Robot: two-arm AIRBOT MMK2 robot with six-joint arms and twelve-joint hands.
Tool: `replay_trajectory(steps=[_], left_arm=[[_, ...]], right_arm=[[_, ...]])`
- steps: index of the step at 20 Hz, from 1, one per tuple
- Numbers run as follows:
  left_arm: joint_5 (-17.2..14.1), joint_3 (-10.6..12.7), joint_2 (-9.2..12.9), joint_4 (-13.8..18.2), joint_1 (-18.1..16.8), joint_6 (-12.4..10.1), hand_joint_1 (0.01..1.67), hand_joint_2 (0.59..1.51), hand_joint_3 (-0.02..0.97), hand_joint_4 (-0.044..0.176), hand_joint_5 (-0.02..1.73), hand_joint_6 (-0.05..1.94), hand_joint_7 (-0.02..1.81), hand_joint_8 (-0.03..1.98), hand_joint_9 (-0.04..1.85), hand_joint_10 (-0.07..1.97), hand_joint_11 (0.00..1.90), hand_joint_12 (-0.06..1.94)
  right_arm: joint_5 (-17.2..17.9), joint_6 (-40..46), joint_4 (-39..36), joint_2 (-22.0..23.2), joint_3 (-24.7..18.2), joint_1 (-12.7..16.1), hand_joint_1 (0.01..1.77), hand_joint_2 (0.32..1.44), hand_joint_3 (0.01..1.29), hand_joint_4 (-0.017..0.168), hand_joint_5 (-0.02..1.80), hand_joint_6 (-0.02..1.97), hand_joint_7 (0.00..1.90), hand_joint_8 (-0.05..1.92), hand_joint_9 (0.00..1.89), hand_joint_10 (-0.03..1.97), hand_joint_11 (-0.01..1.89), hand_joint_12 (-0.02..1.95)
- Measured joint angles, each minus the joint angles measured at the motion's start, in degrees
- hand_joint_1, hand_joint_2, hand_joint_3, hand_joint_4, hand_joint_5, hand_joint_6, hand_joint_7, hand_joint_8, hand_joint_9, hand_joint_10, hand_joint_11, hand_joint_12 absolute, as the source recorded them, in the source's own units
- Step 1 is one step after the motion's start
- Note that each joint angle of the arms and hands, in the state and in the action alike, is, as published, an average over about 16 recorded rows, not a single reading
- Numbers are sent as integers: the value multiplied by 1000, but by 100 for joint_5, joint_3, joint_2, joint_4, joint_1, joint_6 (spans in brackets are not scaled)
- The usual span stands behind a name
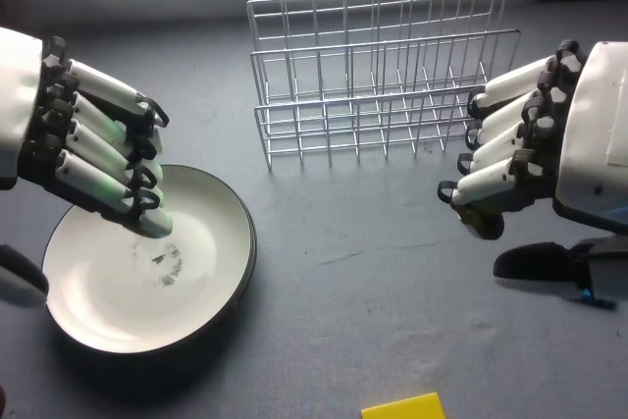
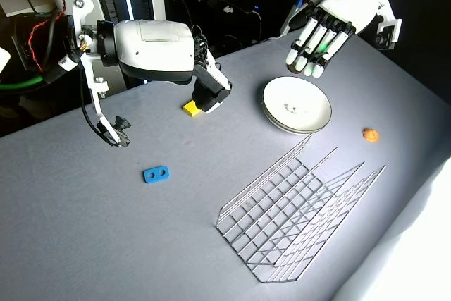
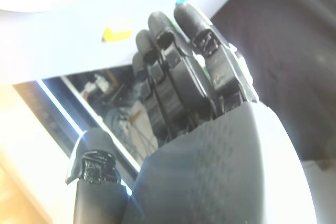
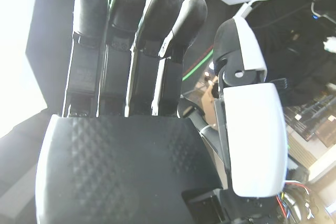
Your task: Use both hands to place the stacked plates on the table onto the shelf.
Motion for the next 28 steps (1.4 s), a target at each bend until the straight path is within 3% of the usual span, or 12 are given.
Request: replay_trajectory(steps=[7,12,19,24,28], left_arm=[[-87,39,-15,214,-53,17,36,1116,51,0,121,10,138,10,156,12,77,197],[-188,130,-29,466,-66,103,26,1099,32,1,13,10,15,7,22,8,18,68],[-279,341,-84,718,267,459,23,1102,32,1,19,9,21,5,29,8,24,83],[-177,629,-265,530,894,791,21,1104,31,1,22,9,19,6,33,8,29,93],[-42,863,-458,290,1446,1049,20,1105,29,1,22,9,18,5,32,7,28,100]], right_arm=[[-11,138,-178,4,10,23,197,1203,46,4,219,237,267,207,236,253,159,345],[-203,946,-765,13,78,223,197,1189,27,4,39,39,50,23,40,32,22,39],[-737,2542,-1901,18,202,643,667,1092,19,1,20,20,19,17,19,7,16,-3],[-1251,3467,-2509,-13,271,942,1006,1036,19,0,20,20,22,17,19,7,20,-3],[-1569,3671,-2673,-55,270,1093,1149,1028,19,-2,19,20,22,17,19,7,21,-4]])
